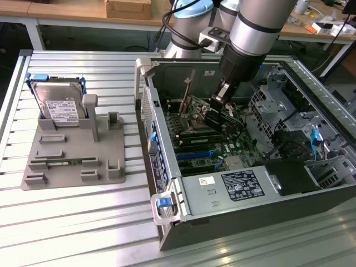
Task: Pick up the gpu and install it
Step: 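Insert the gpu into the slot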
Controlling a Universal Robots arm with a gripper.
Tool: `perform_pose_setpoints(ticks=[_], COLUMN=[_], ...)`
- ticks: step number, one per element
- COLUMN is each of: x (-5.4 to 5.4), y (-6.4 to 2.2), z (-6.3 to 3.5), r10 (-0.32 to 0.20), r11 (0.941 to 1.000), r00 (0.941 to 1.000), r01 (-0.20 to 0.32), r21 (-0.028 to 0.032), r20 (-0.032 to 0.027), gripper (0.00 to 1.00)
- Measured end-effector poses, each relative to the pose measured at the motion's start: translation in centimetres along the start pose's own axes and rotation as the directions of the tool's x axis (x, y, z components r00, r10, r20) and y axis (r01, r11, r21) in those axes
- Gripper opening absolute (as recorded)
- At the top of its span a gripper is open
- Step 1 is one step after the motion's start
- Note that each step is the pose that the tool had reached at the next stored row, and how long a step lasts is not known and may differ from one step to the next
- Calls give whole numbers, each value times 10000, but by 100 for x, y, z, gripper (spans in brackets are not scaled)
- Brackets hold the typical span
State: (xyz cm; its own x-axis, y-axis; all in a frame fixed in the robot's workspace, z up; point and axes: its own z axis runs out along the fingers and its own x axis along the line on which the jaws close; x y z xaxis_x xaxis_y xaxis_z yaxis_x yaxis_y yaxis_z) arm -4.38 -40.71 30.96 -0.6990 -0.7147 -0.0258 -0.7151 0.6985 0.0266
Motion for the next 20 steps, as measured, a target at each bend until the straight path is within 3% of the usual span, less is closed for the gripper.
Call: perform_pose_setpoints(ticks=[11,20], x=[0,0], y=[-1,-1], z=[11,11], r10=[-440,-1011], r11=[9990,9949], r00=[9990,9949], r01=[440,1011], r21=[-11,-28], r20=[-12,-26], gripper=[26,26])
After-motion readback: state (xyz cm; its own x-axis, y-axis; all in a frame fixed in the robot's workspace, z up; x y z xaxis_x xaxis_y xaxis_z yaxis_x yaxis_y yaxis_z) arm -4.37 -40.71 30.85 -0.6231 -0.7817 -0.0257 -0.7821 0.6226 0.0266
